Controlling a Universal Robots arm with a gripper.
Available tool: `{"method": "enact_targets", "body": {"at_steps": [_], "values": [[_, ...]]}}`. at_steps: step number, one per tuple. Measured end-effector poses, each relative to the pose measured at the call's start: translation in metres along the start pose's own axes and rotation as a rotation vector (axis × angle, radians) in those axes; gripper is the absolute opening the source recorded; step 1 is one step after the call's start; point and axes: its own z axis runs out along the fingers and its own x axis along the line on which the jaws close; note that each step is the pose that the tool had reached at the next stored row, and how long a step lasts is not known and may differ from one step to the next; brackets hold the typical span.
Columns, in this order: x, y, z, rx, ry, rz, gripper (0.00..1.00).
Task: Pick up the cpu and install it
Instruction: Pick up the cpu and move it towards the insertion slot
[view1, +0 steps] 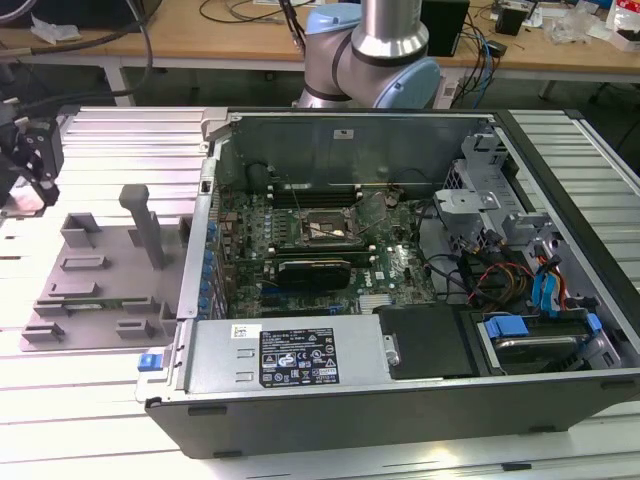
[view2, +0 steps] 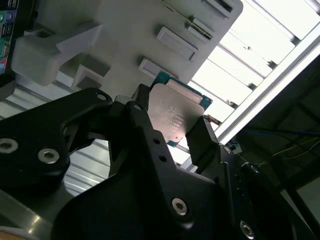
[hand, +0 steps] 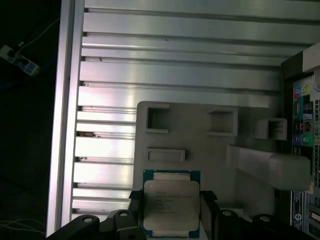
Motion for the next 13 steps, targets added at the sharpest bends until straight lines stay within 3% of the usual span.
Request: {"method": "enact_targets", "body": {"at_steps": [3,13], "values": [[-0.0001,0.0005,-0.0106,0.0000,0.0000,0.000,0.55],[-0.0003,0.0014,-0.0271,0.0000,0.0001,0.000,0.55]]}}
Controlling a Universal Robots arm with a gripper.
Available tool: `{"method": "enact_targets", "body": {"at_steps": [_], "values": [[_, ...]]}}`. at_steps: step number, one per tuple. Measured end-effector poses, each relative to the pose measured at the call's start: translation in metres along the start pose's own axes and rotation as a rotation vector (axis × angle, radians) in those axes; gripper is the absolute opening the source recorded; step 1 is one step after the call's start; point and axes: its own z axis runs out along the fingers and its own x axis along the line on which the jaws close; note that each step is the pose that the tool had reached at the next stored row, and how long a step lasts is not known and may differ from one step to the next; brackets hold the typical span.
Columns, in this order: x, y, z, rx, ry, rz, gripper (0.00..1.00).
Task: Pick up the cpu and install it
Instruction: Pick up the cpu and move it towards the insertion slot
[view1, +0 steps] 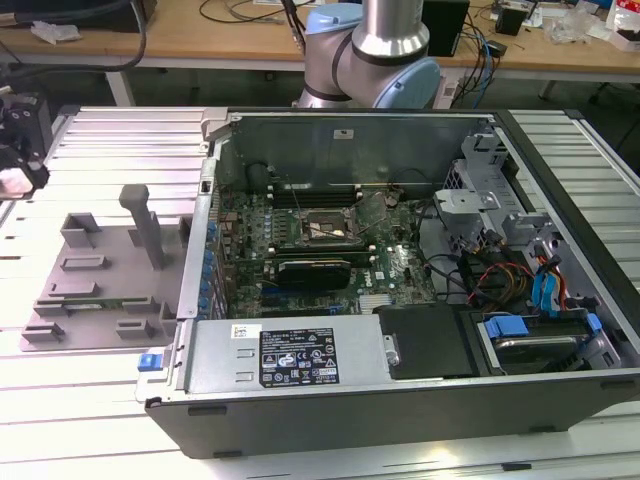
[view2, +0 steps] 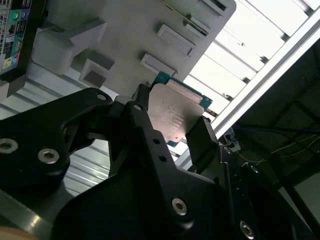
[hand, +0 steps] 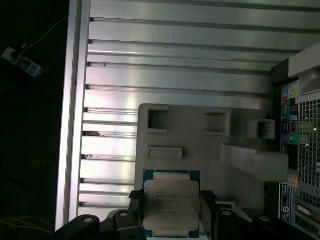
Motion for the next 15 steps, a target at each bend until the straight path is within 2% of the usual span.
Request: {"method": "enact_targets", "body": {"at_steps": [6,9,11,15], "values": [[-0.0001,0.0004,-0.0086,0.0000,0.0000,0.000,0.55],[-0.0002,0.0009,-0.0174,0.0000,-0.0001,0.000,0.55],[-0.0002,0.0010,-0.0198,0.0000,-0.0001,0.000,0.55],[-0.0003,0.0017,-0.0296,0.0000,0.0000,0.000,0.55]]}}
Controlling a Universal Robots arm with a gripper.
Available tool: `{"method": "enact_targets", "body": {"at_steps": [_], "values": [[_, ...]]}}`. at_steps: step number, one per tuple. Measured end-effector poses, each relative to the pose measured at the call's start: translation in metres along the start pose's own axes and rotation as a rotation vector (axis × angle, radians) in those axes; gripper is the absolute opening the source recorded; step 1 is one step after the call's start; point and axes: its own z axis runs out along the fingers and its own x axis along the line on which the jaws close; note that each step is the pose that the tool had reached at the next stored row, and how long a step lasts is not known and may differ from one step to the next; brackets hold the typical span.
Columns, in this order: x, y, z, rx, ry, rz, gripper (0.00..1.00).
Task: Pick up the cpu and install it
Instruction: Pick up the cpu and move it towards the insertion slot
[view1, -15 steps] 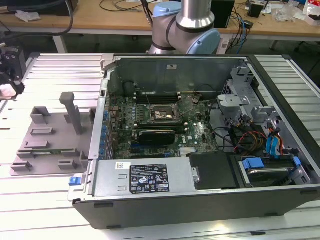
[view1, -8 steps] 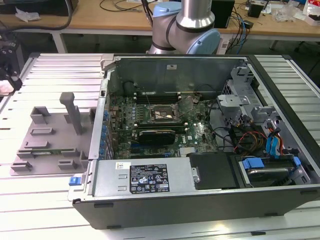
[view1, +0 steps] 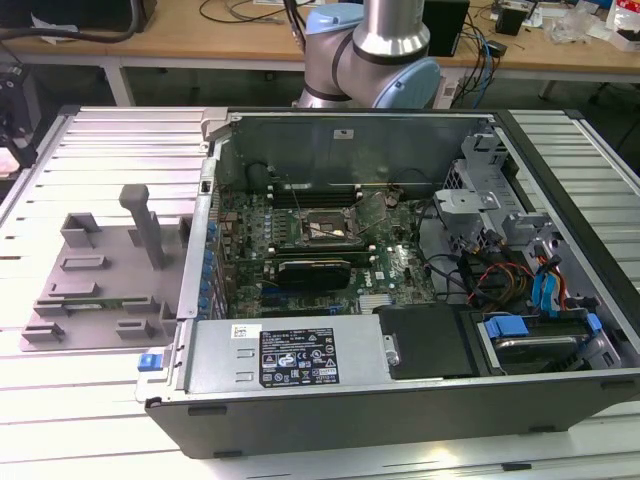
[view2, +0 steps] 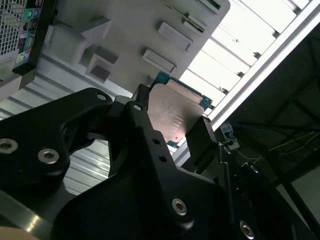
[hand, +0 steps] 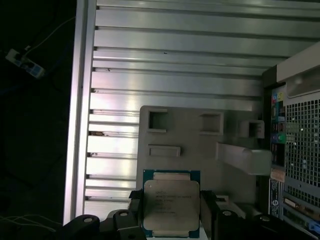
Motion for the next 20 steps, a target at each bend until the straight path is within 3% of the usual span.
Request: {"method": "enact_targets", "body": {"at_steps": [3,5,9,15,20], "values": [[-0.0001,0.0004,-0.0057,-0.0001,-0.0001,0.000,0.55],[-0.0002,0.0010,-0.0165,0.0000,-0.0001,0.000,0.55],[-0.0003,0.0016,-0.0281,0.0000,0.0000,0.000,0.55],[-0.0007,0.0018,-0.0308,0.0000,0.0001,0.000,0.55],[-0.0054,0.0015,-0.0311,0.0001,0.0000,0.000,0.55]]}}
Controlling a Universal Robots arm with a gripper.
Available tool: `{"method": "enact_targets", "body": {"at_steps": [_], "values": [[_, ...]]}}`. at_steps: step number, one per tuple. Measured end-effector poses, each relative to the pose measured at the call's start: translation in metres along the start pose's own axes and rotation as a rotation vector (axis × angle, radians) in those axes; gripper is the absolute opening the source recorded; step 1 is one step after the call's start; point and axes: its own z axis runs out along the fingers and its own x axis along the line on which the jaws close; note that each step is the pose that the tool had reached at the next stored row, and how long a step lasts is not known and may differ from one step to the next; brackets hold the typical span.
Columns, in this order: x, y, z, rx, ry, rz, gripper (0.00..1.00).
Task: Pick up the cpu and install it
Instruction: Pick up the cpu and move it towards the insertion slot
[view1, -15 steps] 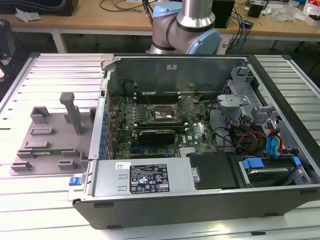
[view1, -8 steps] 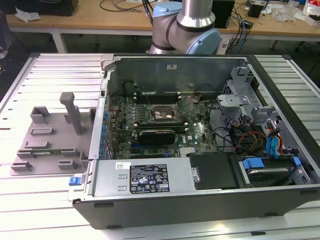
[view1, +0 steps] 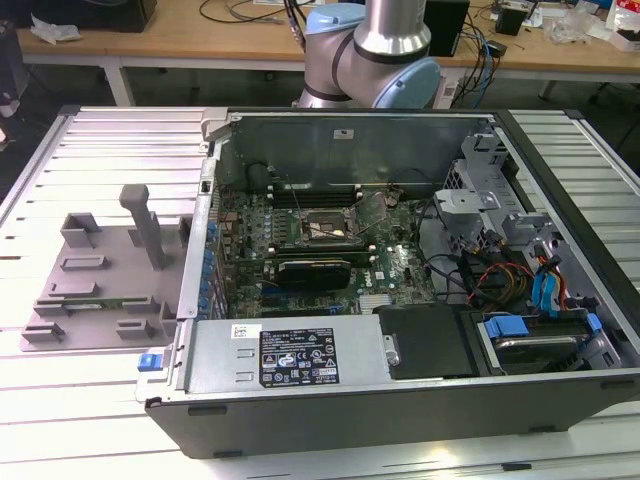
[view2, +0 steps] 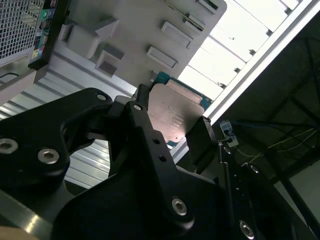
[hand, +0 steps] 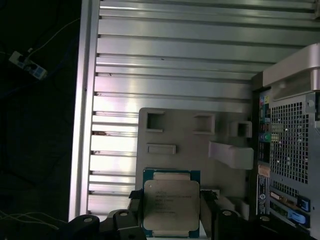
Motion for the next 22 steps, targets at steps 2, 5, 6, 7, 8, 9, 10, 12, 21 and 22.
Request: {"method": "enact_targets", "body": {"at_steps": [2,5,6,7,8,9,10,12,21,22], "values": [[-0.0005,0.0000,-0.0009,-0.0008,-0.0001,0.000,0.55],[-0.0006,0.0001,-0.0024,-0.0008,-0.0001,0.000,0.55],[-0.0006,0.0001,-0.0027,-0.0008,-0.0001,0.000,0.55],[-0.0007,0.0002,-0.0038,-0.0008,0.0000,0.000,0.55],[-0.0007,0.0002,-0.0044,-0.0009,0.0001,0.000,0.55],[-0.0007,0.0002,-0.0050,-0.0010,0.0000,0.000,0.55],[-0.0009,0.0003,-0.0059,-0.0012,-0.0001,0.000,0.55],[-0.0020,0.0003,-0.0075,-0.0013,0.0000,0.000,0.55],[-0.0207,-0.0006,-0.0083,-0.0034,-0.0001,0.000,0.55],[-0.0244,-0.0007,-0.0082,-0.0035,-0.0001,0.000,0.55]]}}
